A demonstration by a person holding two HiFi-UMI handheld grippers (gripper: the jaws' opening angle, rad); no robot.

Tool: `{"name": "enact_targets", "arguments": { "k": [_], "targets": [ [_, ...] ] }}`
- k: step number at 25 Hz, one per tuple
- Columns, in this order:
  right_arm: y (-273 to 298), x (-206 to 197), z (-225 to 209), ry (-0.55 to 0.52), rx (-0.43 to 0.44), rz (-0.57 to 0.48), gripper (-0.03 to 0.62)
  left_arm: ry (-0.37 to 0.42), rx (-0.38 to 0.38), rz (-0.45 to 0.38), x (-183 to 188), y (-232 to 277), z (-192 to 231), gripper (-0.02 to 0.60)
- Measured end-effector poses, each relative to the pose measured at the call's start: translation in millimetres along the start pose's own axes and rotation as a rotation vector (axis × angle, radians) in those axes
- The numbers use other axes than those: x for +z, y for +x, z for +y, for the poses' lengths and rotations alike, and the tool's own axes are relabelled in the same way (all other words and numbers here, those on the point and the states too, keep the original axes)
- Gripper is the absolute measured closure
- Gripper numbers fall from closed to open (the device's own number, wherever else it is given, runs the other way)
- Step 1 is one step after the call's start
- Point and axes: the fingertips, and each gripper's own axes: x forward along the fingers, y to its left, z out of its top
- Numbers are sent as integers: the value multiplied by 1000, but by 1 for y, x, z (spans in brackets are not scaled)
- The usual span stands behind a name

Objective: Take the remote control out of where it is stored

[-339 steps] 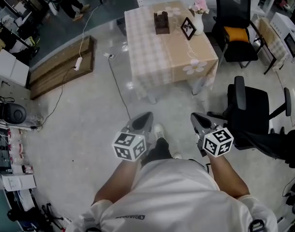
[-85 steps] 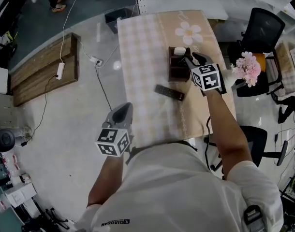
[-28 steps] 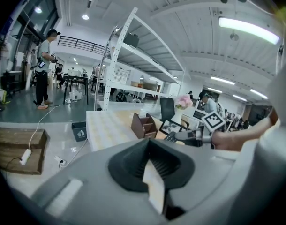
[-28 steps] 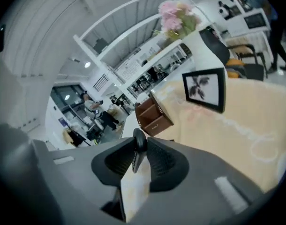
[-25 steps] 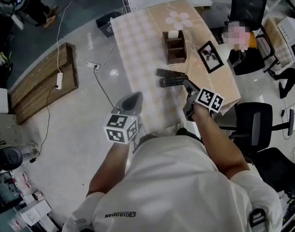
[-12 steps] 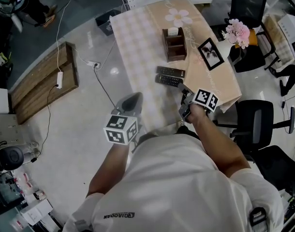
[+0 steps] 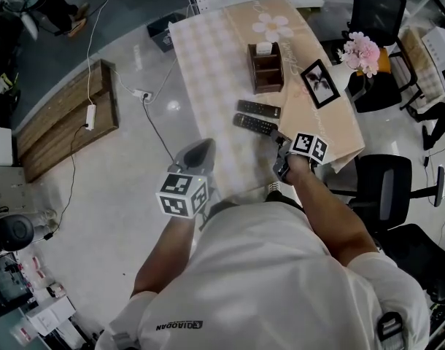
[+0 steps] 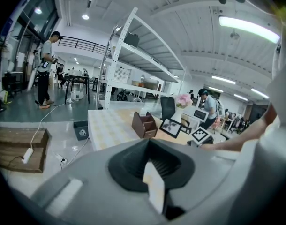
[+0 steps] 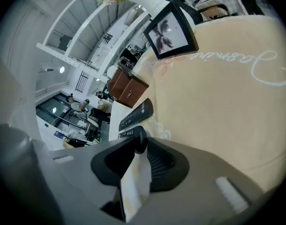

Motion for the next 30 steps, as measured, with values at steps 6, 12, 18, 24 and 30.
{"name": "enact_targets", "arguments": {
  "k": [6, 12, 18, 24, 30],
  "targets": [
    [-1, 6, -8, -116, -60, 24, 497, -14, 19, -6, 1, -2, 3, 577],
    [-11, 18, -3, -176, -63, 6, 503, -27, 36, -17, 3, -2, 9, 577],
    [-26, 38, 24, -222, 6, -25, 549, -45, 41, -39, 12, 2, 15, 577],
    [-48, 47, 76, -434, 90, -39, 589, -30, 24, -44, 16, 10, 8, 577],
    [-69, 44, 114, -661, 136, -43, 589, -23, -1, -40, 17, 17, -1, 577]
  ]
}}
